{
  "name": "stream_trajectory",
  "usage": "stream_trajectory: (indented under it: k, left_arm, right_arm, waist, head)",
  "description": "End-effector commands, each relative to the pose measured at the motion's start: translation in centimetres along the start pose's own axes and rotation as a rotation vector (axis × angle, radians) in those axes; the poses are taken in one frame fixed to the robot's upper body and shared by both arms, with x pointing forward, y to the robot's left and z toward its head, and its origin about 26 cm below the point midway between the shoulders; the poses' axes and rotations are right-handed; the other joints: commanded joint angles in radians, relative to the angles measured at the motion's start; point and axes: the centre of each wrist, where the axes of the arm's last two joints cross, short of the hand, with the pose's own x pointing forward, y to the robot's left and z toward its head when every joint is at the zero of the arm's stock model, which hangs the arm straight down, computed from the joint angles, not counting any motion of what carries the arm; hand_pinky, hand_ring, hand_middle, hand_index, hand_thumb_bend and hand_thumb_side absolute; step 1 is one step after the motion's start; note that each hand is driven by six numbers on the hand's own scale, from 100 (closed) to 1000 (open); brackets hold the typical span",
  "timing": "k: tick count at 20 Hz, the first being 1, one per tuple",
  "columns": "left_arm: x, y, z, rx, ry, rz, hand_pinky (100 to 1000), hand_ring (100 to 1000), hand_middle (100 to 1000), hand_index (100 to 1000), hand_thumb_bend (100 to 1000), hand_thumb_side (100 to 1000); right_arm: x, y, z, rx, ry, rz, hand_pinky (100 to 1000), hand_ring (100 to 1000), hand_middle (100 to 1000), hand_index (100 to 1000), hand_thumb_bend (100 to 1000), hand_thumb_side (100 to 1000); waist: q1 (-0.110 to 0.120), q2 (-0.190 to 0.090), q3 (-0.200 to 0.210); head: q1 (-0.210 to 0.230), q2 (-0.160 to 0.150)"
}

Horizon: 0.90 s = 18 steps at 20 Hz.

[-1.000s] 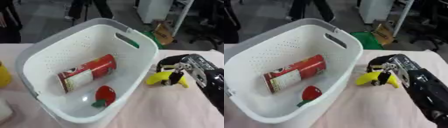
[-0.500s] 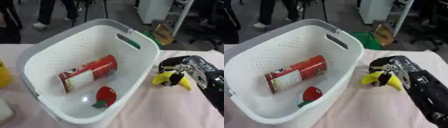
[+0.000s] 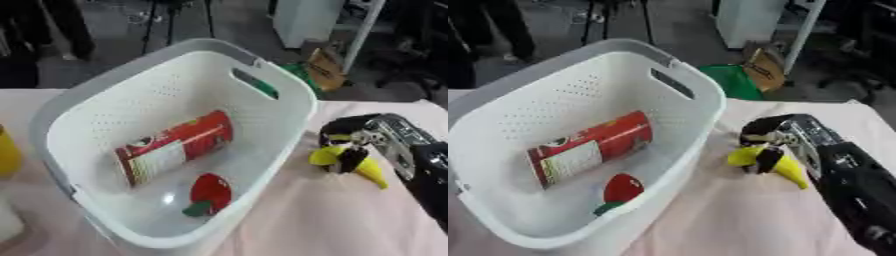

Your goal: Pick up objects on the table and place them in the box.

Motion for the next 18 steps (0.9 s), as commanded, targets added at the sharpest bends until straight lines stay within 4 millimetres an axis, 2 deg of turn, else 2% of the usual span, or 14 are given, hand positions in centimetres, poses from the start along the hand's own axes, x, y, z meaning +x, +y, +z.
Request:
stream_trajectory:
  k: [1,2,3,7,16,18]
  left_arm:
    - [0.31,0.1,-0.62,0.0,-0.026,-0.003,650,495,600,749,100,1000]
    - [0.31,0.11,-0.62,0.001,-0.027,-0.004,650,495,600,749,100,1000]
    - [0.31,0.12,-0.62,0.001,-0.027,-0.004,650,495,600,750,100,1000]
    - [0.3,0.16,-0.59,0.002,-0.026,-0.006,650,495,600,748,100,1000]
    - [0.29,0.23,-0.48,0.0,-0.022,-0.009,650,496,600,747,100,998]
    - [0.28,0.26,-0.45,0.002,-0.02,-0.01,649,496,600,747,100,997]
  right_arm:
    - [-1.2,-1.09,1.19,-0.03,0.041,0.017,928,930,583,564,169,360]
    - [-1.2,-1.07,1.18,-0.032,0.041,0.017,928,930,583,564,169,360]
    - [-1.2,-0.95,1.13,-0.03,0.04,0.016,927,929,583,643,189,368]
    - [-1.27,-0.55,1.03,-0.024,0.039,0.01,924,925,573,693,220,391]
    - [-1.27,-0.78,1.09,-0.047,0.035,0.009,921,916,529,657,193,401]
    - [-1.23,-0.77,1.06,-0.051,0.032,0.007,918,909,516,653,158,413]
  waist:
    - [0.004,-0.037,-0.003]
    - [0.004,-0.038,-0.004]
    - [0.004,-0.039,-0.005]
    - [0.006,-0.041,-0.009]
    - [0.011,-0.046,-0.021]
    - [0.012,-0.048,-0.023]
  head:
    - [0.003,-0.002]
    - [0.003,-0.003]
    - [0.004,-0.003]
    - [0.006,-0.003]
    - [0.007,0.005]
    - [0.008,0.005]
